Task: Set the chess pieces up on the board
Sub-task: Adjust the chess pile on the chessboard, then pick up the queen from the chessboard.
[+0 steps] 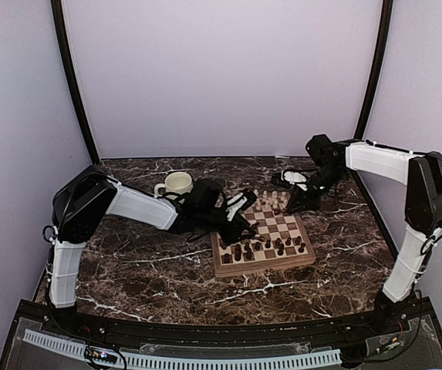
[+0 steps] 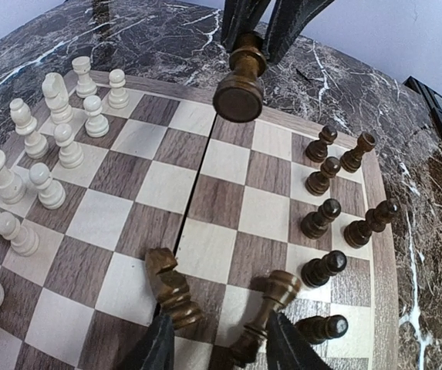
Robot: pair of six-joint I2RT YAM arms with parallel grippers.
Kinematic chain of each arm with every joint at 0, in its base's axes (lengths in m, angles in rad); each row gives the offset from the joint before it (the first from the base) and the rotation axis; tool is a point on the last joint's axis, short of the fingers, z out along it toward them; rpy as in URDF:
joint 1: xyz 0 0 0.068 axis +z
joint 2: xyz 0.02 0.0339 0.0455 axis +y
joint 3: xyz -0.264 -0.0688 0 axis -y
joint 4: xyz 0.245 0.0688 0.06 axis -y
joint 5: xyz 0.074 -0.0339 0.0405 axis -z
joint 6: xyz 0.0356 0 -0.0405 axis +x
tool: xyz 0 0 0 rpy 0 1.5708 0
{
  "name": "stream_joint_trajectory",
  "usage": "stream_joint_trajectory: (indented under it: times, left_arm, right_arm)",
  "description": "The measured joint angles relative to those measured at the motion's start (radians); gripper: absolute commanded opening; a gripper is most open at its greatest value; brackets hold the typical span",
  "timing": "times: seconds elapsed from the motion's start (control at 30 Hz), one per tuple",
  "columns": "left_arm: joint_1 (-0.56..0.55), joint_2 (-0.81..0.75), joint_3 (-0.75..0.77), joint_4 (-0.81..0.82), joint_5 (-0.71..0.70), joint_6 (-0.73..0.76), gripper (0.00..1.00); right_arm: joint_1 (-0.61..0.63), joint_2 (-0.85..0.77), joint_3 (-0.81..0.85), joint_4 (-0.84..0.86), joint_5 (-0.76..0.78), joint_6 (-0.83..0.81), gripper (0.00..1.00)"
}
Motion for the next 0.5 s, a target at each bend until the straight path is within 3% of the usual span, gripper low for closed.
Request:
stream_joint_trajectory:
  times: [0.23,0.5]
  left_arm:
    - [0.0,-0.021,-0.01,0.0,-0.013,-0.007,0.52]
    - [0.0,-0.158,-0.032,0.01,0.057,-0.107,0.53]
  right_arm:
    - [0.046,-0.009,0.0,0.0,0.037,0.017,0.1]
    - [0.128,-0.055,0.001,0.002,0.091,0.039,0.1]
